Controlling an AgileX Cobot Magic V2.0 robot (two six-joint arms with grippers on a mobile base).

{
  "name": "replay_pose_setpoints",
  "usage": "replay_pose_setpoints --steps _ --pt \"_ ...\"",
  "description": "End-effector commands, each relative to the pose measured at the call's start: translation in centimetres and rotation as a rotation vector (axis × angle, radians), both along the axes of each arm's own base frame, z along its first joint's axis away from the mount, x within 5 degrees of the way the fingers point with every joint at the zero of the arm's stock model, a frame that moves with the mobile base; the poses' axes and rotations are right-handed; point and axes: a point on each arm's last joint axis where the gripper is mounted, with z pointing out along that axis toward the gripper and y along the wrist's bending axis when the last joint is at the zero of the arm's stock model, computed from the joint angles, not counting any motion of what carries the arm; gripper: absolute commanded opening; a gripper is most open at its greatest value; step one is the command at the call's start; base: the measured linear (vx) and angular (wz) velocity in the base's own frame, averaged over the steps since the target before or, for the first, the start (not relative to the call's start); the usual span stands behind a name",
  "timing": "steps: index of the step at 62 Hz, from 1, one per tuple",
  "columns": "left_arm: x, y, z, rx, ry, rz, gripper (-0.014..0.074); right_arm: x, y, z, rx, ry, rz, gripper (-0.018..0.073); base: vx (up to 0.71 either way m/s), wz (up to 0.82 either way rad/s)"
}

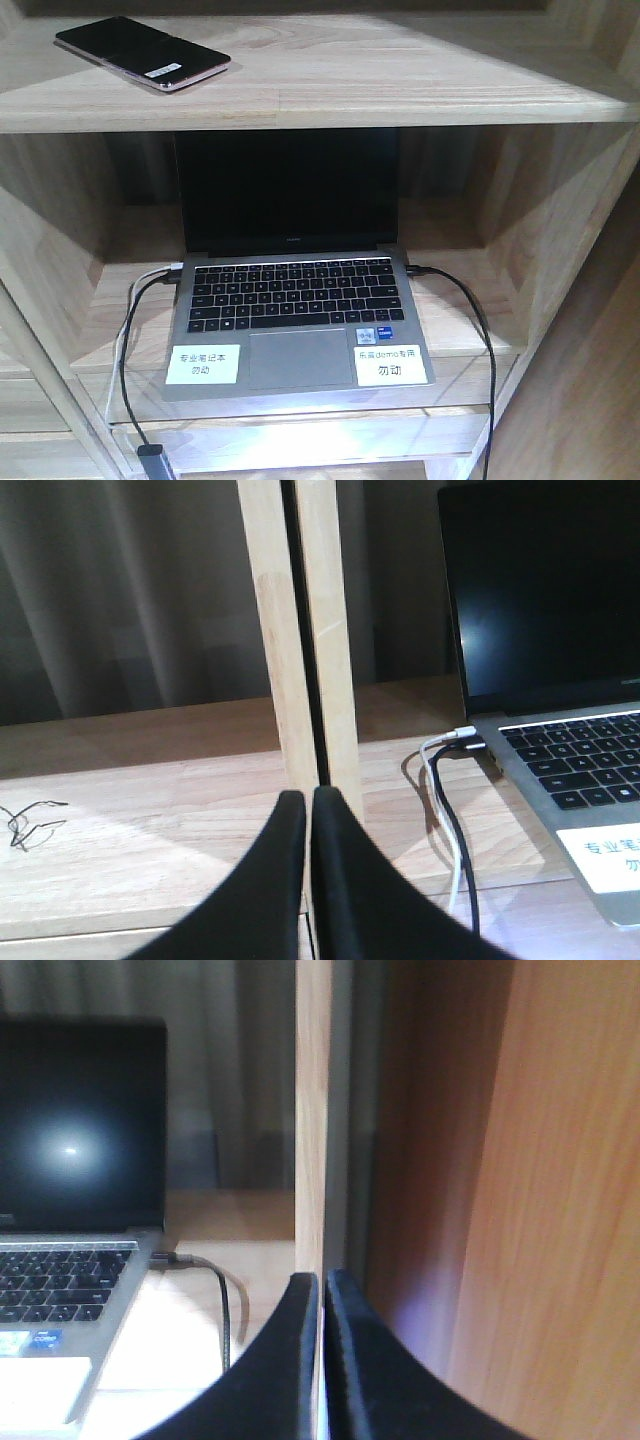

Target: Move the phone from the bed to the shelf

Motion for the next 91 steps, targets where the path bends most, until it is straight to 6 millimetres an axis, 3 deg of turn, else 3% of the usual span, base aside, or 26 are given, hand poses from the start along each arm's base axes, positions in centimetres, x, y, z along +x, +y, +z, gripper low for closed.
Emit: replay_pose_setpoints --steps 1,91 --pt "-0.13 -0.02 1.45 -0.011 -0.108 -0.002 0.0001 -0.04 -0.03 0.74 0.001 -0.102 -0.004 -0.0005 0.00 0.00" --pt "-0.13 -0.02 1.45 -0.011 -0.108 -0.002 0.0001 -0.04 -0.03 0.72 0.004 -0.100 -0.004 -0.0005 0.00 0.00"
